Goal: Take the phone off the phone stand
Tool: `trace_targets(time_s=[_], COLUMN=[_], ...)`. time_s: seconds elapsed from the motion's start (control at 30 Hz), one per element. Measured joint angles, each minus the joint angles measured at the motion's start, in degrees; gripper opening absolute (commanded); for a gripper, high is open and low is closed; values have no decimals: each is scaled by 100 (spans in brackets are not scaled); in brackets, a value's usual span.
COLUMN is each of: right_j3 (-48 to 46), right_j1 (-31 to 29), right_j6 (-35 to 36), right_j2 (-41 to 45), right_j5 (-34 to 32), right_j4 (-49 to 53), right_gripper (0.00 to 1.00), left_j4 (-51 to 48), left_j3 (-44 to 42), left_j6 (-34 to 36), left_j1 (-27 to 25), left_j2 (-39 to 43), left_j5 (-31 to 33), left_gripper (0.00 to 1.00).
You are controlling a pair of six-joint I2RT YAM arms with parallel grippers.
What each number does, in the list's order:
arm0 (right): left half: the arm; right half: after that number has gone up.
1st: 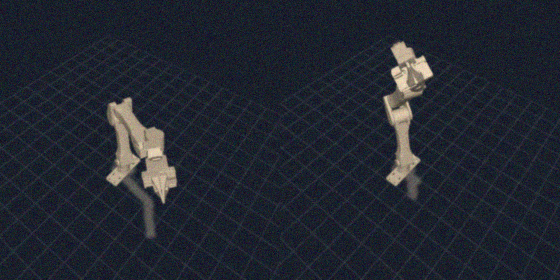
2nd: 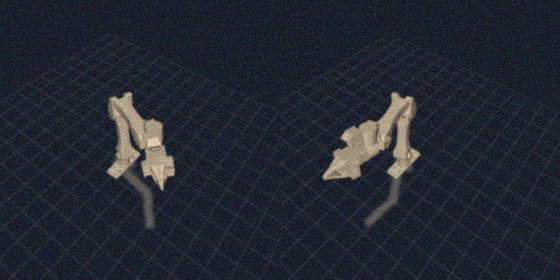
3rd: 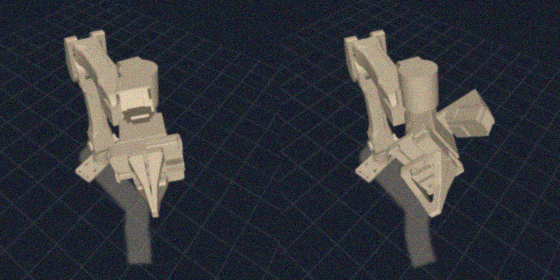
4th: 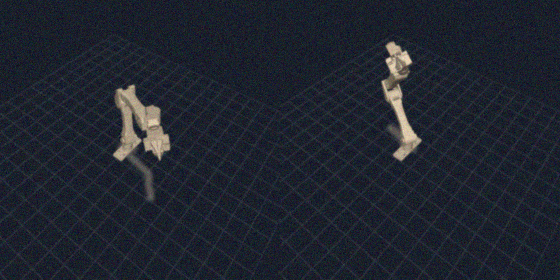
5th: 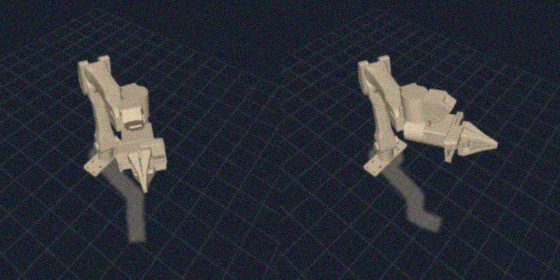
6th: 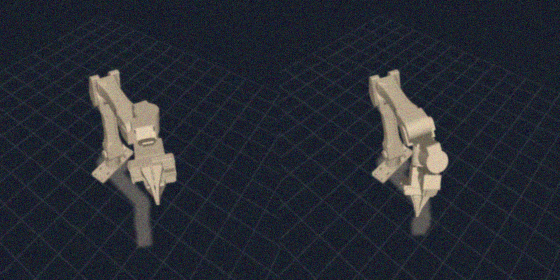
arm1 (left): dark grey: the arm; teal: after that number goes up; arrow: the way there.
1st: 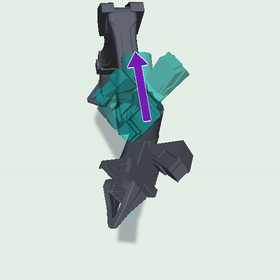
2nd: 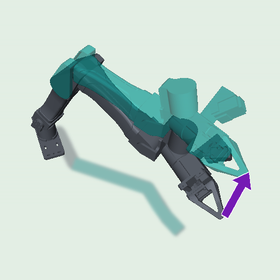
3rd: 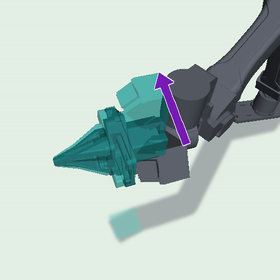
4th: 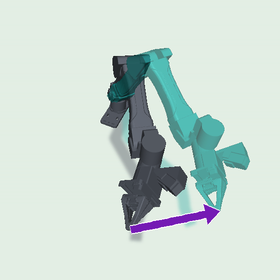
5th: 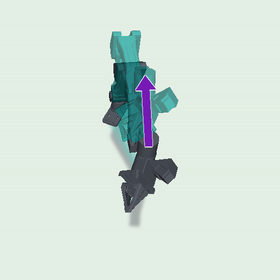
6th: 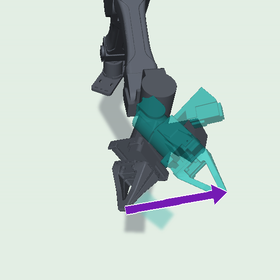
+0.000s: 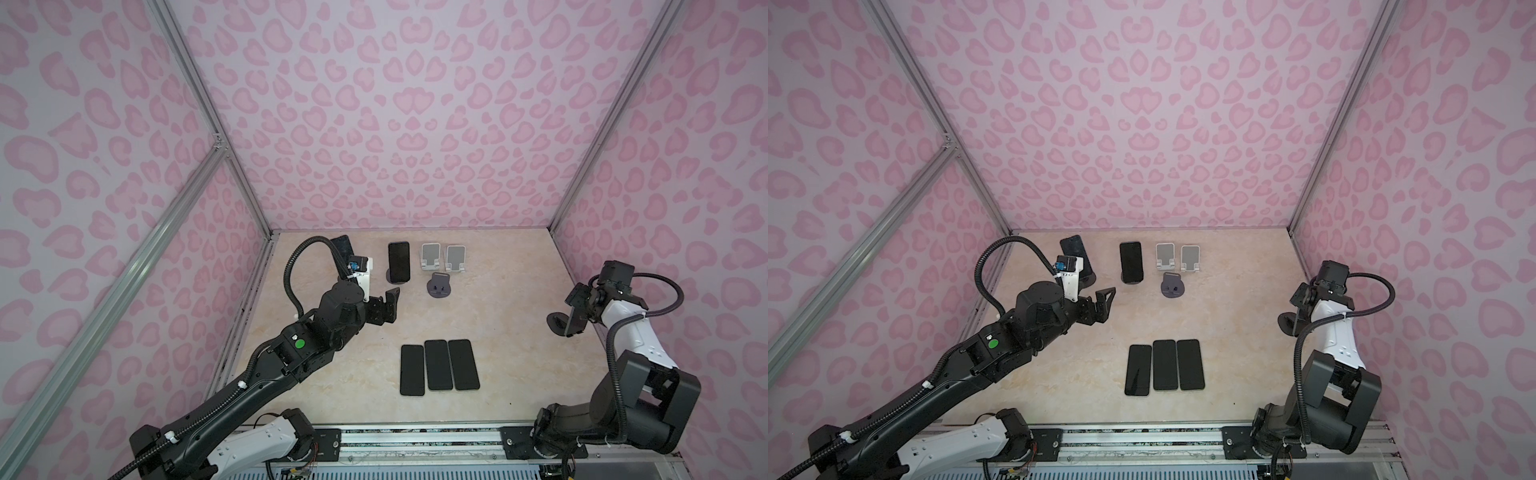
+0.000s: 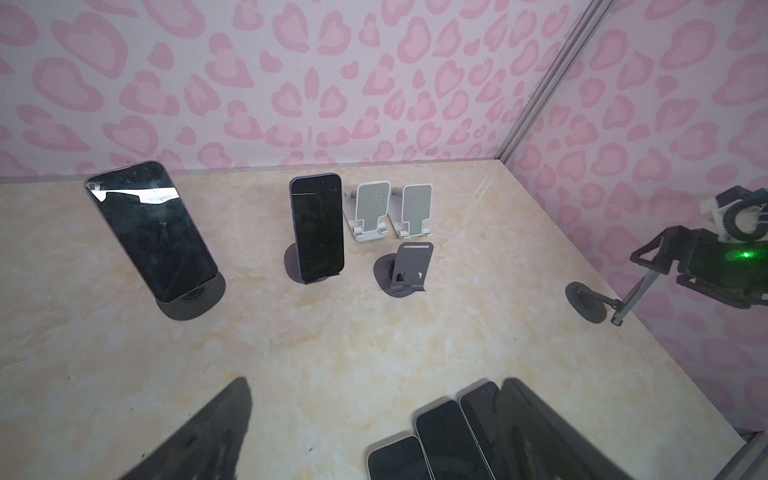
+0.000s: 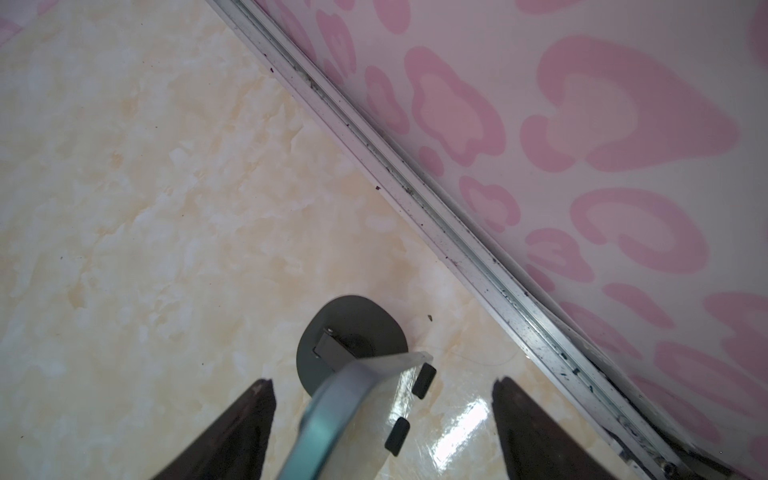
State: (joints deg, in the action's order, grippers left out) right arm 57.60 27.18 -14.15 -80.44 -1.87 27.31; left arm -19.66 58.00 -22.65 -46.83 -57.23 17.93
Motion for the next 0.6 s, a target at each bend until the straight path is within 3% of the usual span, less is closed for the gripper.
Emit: trace_targets(time_s=[0.6], right_j3=[-33], right_j1=[9], right_j6=[-173], right_j2=[721], right_j5=[802], right_j4=[-142], right_gripper=[94], left_j4=[4], left_j3=[22], left_j6=[26], left_j1=[0], left_j2=[-245], left_j5=[164], left_gripper=[95])
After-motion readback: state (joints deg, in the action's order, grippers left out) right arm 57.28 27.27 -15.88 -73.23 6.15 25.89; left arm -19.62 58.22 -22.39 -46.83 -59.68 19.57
